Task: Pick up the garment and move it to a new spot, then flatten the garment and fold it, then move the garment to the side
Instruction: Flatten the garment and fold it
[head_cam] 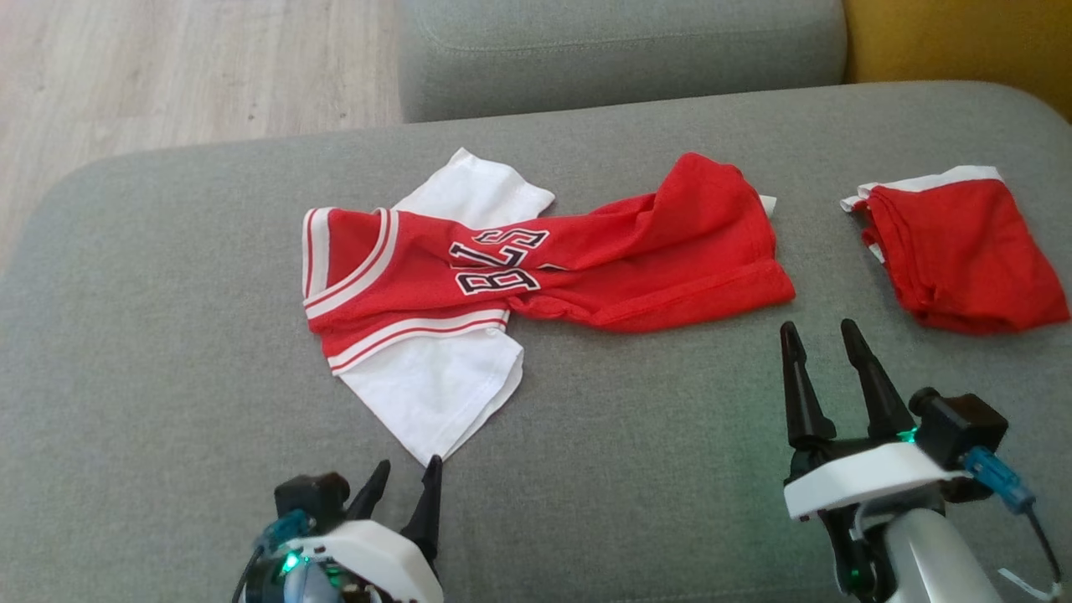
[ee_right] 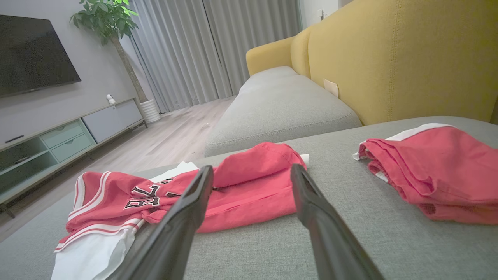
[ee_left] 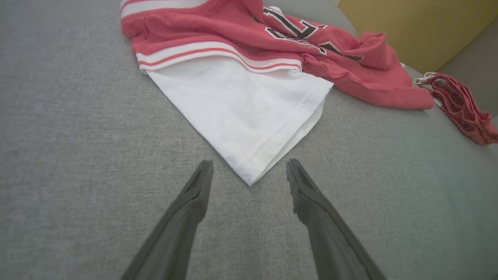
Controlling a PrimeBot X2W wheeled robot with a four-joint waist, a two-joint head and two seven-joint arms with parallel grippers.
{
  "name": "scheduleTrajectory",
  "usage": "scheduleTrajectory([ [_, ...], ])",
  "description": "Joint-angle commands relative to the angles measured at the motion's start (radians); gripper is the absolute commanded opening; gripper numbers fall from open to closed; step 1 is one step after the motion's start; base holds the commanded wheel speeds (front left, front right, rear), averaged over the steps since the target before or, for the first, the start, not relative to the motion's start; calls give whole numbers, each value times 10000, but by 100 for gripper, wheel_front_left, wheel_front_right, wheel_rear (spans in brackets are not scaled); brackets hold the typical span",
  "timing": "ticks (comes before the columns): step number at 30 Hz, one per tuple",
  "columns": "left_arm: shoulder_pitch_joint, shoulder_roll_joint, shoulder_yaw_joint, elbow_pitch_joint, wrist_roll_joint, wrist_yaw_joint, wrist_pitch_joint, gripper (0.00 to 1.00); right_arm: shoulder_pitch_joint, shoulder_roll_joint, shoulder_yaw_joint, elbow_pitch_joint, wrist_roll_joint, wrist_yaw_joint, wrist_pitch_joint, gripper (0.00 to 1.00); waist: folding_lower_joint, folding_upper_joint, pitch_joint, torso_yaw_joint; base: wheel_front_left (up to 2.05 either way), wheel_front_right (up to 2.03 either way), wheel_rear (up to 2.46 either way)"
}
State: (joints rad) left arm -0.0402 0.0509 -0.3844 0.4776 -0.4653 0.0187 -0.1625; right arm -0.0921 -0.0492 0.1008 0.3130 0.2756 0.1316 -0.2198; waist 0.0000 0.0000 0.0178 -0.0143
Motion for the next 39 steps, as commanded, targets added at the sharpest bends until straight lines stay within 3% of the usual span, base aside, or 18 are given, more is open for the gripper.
scheduleTrajectory([
  [1,-553,-6,217,-179,-75,56,0,100,-291,-10,234,-386,-66,-9,-43,100,0,0,57,-40,0,0,0],
  [13,-1373,-6,159,774,-738,194,-17,100,-516,-10,297,-493,-124,-9,-1,100,0,0,573,-477,0,0,0],
  [24,-1831,18,-149,1829,-878,33,902,100,-621,-10,259,-425,-91,-9,-95,100,0,0,785,-833,0,0,0],
  [26,-1849,16,-191,1869,-922,-32,917,5,-622,-10,252,-401,-88,-9,-110,100,0,0,767,-832,0,0,0],
  [27,-1858,16,-215,1869,-929,-63,886,0,-623,-10,240,-387,-86,-9,-117,100,0,0,752,-825,0,0,0],
  [39,-1863,67,149,1010,-924,-308,-810,0,-530,-10,26,-188,-194,-9,-81,100,0,0,313,-390,0,0,0],
])
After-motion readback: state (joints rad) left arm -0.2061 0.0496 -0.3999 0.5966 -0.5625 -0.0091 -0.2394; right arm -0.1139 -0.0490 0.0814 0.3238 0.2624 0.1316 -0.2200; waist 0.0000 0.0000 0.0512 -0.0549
